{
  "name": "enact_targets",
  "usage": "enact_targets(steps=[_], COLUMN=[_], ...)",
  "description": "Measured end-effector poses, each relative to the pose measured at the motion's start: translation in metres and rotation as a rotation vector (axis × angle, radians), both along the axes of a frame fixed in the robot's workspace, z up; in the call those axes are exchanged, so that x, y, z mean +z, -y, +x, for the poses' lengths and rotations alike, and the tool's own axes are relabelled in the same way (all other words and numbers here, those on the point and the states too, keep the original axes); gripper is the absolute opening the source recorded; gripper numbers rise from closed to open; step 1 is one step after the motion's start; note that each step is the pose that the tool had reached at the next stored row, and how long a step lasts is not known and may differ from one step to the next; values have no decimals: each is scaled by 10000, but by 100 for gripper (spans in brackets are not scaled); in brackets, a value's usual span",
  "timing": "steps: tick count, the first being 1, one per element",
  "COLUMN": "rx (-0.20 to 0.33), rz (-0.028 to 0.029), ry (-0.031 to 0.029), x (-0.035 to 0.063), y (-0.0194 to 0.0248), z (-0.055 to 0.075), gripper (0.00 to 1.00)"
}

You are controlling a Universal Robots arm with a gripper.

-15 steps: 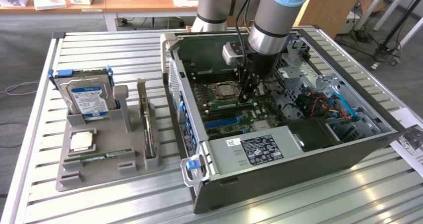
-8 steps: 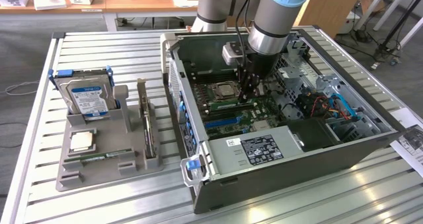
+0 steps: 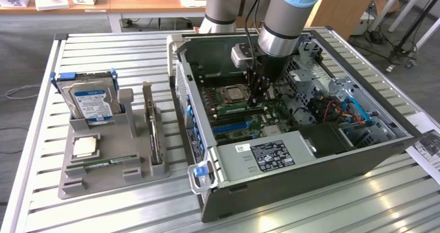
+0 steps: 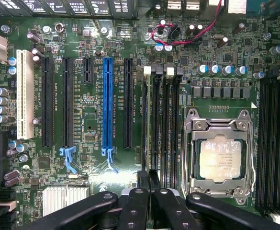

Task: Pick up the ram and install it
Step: 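Insert the ram into the slot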

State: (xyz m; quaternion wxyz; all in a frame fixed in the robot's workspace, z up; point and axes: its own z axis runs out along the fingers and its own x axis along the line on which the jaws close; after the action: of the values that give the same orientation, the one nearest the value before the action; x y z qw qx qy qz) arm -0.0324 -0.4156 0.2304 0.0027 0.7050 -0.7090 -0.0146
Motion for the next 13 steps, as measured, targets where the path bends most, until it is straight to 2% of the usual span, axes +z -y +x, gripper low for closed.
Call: enact_targets(steps=[13], rx=[1], rz=[1], ry=[1], x=[-12], y=[0], z=[3], gripper=[11])
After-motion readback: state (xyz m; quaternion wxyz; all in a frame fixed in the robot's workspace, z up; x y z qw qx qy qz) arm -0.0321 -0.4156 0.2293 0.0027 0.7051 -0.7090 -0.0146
